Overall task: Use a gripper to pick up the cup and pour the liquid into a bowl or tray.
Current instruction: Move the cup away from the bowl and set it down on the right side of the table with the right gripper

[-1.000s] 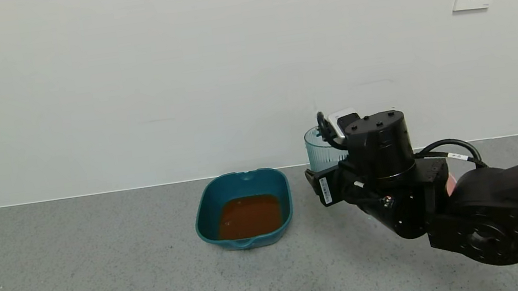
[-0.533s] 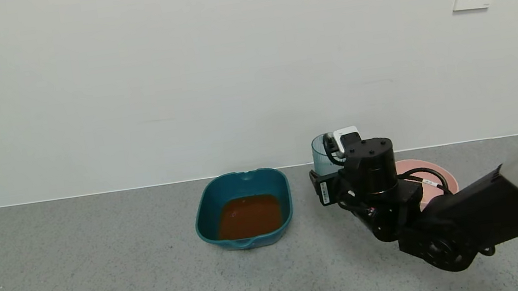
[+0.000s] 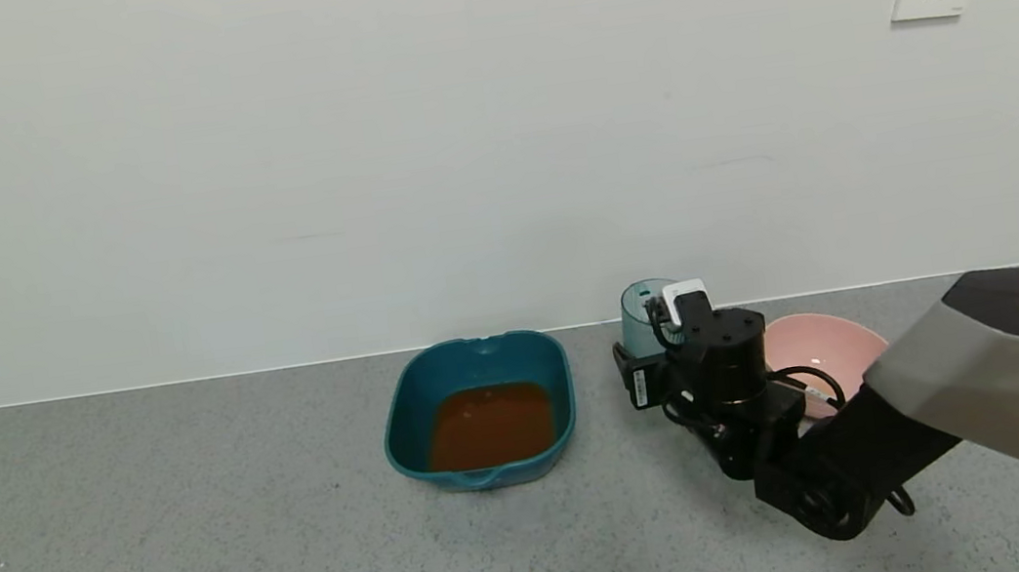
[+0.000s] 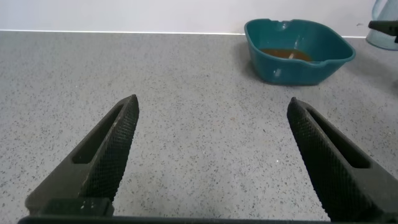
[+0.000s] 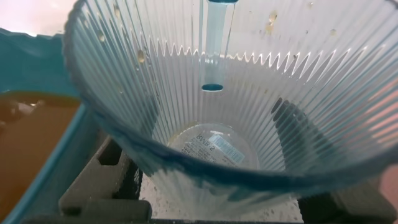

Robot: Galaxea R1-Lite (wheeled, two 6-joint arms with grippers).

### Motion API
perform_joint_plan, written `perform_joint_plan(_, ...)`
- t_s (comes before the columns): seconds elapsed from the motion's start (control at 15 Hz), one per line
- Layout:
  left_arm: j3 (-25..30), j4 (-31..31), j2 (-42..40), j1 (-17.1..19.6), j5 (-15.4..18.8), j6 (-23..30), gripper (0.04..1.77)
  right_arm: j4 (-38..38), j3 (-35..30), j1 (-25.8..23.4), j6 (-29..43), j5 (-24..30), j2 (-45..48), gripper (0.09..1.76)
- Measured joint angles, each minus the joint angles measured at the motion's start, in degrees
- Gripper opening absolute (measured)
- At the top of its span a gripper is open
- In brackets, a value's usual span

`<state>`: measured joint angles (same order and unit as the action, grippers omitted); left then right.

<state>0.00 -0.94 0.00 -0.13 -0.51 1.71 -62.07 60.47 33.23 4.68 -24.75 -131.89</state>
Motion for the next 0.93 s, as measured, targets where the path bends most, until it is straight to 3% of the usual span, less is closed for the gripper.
perform_joint_plan(0.93, 0.0, 0.0, 0.0, 0.02, 0.0, 0.02, 1.72, -7.24, 2.99, -2.45, -1.41, 3.25, -10.67, 1.35)
